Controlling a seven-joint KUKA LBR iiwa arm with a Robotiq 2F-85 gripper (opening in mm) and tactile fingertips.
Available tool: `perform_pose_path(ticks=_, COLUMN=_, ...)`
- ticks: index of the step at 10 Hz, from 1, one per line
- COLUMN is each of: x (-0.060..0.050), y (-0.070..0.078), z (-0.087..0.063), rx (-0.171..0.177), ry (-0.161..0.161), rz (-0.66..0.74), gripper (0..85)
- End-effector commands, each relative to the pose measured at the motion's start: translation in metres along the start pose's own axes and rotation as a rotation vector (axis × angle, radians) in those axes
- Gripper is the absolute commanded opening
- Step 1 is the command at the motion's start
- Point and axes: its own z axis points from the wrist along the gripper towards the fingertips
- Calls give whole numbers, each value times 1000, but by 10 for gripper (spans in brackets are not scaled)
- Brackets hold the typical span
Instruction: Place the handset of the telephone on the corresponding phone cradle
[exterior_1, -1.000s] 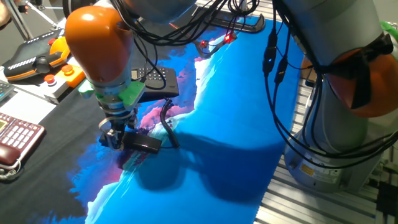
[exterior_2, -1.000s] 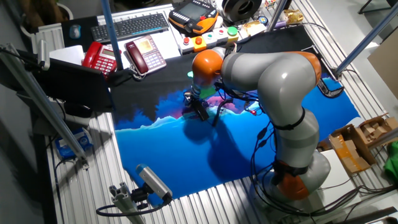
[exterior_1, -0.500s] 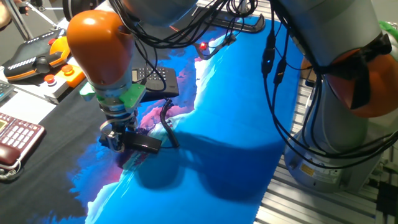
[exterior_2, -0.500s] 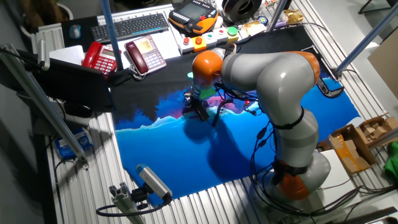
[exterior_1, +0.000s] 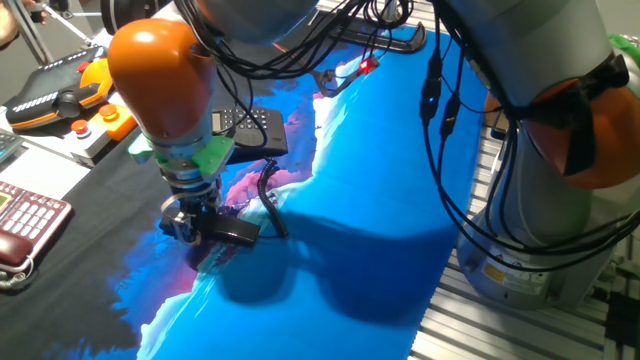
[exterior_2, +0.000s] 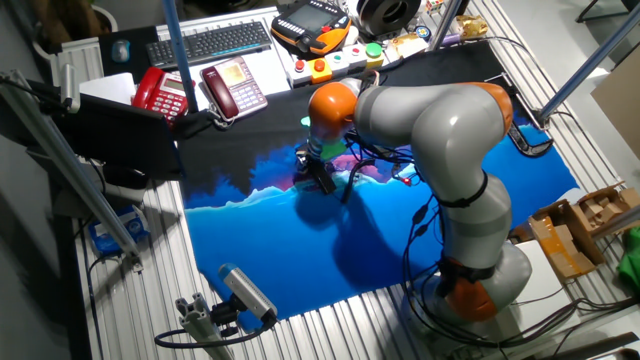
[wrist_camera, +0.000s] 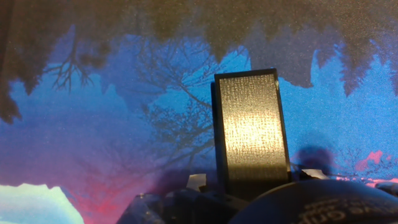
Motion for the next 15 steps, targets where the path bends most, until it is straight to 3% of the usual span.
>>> perform_pose_path(ticks=1, x=0, y=0, z=0, rx=0, ry=1, rz=2, gripper=720)
perform_pose_path(ticks=6, x=0, y=-1, z=1, rx=-1, ry=4, rz=0, gripper=593)
perform_pose_path(ticks=10, x=0, y=-1, z=-1, rx=-11, ry=1, rz=-11, gripper=350)
perform_pose_path(ticks=11, x=0, y=-1, z=-2, rx=-18, ry=3, rz=-17, gripper=173)
perform_pose_path(ticks=12, x=-1, y=-2, z=-3, rx=-18, ry=3, rz=-23, gripper=67)
perform_pose_path(ticks=13, x=-1, y=-3, z=-6, rx=-6, ry=-1, rz=-30, gripper=7)
perform_pose_path(ticks=15, x=-3, y=-8, z=-16, rx=-1, ry=-5, rz=-37, gripper=7)
